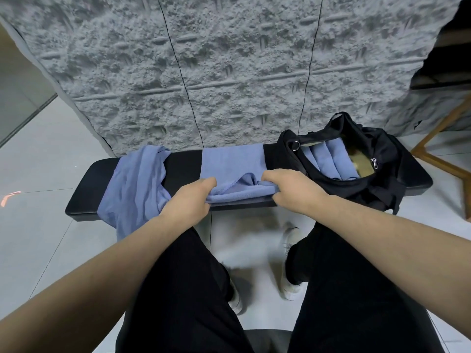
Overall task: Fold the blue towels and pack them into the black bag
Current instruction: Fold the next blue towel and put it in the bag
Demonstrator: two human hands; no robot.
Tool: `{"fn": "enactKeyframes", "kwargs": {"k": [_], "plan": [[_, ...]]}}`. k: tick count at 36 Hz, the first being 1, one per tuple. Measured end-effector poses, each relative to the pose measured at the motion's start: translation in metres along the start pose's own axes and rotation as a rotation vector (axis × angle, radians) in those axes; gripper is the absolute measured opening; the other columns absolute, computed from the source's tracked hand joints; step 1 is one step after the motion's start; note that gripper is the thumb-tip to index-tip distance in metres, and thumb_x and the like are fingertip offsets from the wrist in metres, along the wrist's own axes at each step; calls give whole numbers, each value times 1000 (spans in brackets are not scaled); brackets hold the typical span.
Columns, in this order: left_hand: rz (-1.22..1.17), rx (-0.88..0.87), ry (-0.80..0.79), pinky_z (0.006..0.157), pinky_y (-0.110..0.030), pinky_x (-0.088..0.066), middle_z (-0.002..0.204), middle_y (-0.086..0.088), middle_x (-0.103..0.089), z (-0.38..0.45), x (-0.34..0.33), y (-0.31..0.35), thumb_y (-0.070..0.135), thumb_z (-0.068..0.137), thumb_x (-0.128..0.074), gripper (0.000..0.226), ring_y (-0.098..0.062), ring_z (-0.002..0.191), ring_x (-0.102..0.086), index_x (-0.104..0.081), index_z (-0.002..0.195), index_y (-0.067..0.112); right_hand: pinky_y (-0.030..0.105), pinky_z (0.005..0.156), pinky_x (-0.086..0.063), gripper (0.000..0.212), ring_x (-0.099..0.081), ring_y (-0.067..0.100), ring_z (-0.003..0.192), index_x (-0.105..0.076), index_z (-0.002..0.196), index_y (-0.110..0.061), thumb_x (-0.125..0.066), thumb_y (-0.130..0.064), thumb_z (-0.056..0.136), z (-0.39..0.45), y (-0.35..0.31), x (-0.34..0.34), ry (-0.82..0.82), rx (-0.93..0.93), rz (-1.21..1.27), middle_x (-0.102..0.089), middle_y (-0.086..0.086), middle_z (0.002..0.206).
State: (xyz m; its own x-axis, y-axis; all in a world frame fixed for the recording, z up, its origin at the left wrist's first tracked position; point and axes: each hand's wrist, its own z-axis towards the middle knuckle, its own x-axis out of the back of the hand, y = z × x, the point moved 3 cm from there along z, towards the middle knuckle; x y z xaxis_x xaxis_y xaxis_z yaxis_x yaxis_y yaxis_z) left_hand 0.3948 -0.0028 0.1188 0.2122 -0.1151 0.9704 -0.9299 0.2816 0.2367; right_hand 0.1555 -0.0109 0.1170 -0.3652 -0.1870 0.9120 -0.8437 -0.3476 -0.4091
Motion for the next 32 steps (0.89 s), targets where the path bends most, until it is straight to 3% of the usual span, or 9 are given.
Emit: {"fn": "enactKeyframes", "kwargs": {"k": [2,6,8,11,15,20,24,29,32], "plan": [[-38,-18,22,53,-32,-24,69,0,-36,-1,1,0,-1,85,-48,27,-21,61,-35,-28,77,15,40,70,-47,10,-52,23,78,-46,82,-22,-56,-25,82,-3,-2,1,9,13,24,-51,-4,80],[-108,-79,55,56,-33,-33,71,5,-42,-5,1,0,21,88,-58,20,-17,61,-42,-39,86,16,35,63,-42,38,-49,17,73,-45,91,-28,-65,-57,77,-4,-1,-5,-62,20,-122,-44,-11,83],[-88,-104,15,63,-34,-42,80,9,-48,-5,0,1,42,83,-68,31,-14,71,-50,-46,96,24,34,63,-41,35,-47,19,73,-53,103,-27,-65,-52,82,-2,1,-10,-107,14,-272,-43,-8,88],[60,-168,-41,67,-35,-45,84,9,-48,-4,-4,6,53,80,-71,38,-16,76,-53,-50,96,26,33,61,-37,11,-46,23,75,-52,92,-23,-60,-27,86,1,1,-12,-129,3,-331,-45,-2,91],[52,-79,-2,61,-38,-39,73,3,-41,-4,-8,4,24,85,-61,35,-26,70,-50,-30,69,25,32,65,-32,21,-44,20,84,-43,82,-22,-64,-20,81,2,1,-14,-97,46,-185,-43,-3,91],[-219,29,13,54,-29,-41,77,-10,-58,-4,-8,-1,23,85,-66,25,-29,71,-61,-41,84,19,36,58,-44,28,-57,30,72,-42,89,-20,-63,-7,76,-1,8,-13,-97,-118,191,-60,6,79],[-523,108,-24,61,-42,-55,88,-20,-59,-2,-11,-9,41,79,-77,49,-35,73,-63,-41,94,10,13,43,-34,42,-49,13,58,-43,102,-20,-78,-23,78,1,11,-12,-97,-175,396,-61,-1,79],[-624,150,-28,67,-25,-39,82,3,-42,4,-15,-20,49,82,-73,49,-8,70,-44,-41,86,13,26,47,-38,51,-50,15,62,-47,104,-27,-76,-58,76,4,16,-10,-94,-278,577,-59,2,90],[-708,187,-51,69,-26,-35,83,4,-35,10,-15,-22,63,78,-69,57,-8,70,-37,-38,84,16,22,42,-36,43,-50,13,57,-48,104,-23,-69,-56,84,10,18,-12,-21,-318,632,-56,2,87]]}}
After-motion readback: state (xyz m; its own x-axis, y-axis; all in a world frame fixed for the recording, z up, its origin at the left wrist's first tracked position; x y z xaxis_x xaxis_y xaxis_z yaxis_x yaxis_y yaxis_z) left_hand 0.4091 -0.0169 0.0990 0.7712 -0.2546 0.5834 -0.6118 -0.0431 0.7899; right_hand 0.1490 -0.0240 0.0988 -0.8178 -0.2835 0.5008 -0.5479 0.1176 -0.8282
